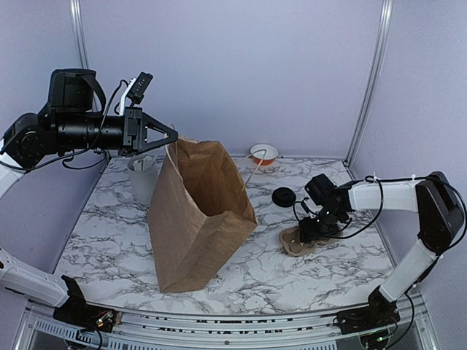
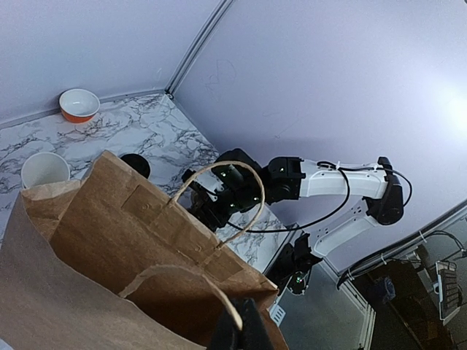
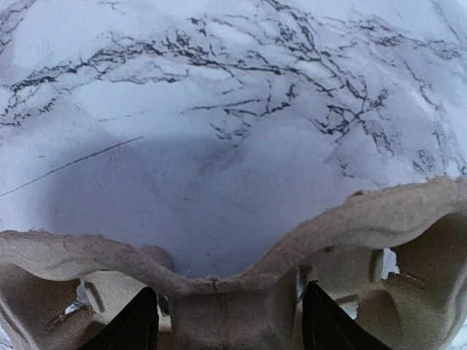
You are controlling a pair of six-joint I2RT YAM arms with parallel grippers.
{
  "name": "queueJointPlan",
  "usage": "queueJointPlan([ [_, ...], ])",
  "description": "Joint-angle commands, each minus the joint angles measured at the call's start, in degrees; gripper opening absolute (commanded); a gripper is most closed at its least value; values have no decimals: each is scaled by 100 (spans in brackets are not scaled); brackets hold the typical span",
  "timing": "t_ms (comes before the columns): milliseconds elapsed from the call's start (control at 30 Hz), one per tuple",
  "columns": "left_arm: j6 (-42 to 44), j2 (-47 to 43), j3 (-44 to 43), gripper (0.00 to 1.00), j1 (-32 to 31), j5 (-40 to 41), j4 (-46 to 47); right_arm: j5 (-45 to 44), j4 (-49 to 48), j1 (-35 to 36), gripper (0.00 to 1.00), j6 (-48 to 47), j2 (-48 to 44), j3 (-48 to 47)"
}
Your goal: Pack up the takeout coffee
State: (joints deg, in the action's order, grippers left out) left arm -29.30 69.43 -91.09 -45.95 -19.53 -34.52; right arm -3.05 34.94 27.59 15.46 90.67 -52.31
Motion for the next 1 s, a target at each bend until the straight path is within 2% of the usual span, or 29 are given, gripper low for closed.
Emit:
queueJointPlan([
  [0, 19, 42, 24, 0, 34, -86, 251, 5, 76, 58, 64, -136, 194, -136],
  [200, 7, 66, 15, 0, 38, -91, 251, 23, -16, 62, 58, 56, 233, -126],
  [367, 5, 95, 2, 0, 43, -86, 255, 28, -48, 66, 45, 317, 166, -170],
  [500, -7, 114, 12, 0, 42, -94, 269, 39, -42, 63, 40, 526, 18, -208],
  [967, 26, 194, 51, 0, 42, -219, 264, -198, 251, 73, 39, 697, -829, -500],
])
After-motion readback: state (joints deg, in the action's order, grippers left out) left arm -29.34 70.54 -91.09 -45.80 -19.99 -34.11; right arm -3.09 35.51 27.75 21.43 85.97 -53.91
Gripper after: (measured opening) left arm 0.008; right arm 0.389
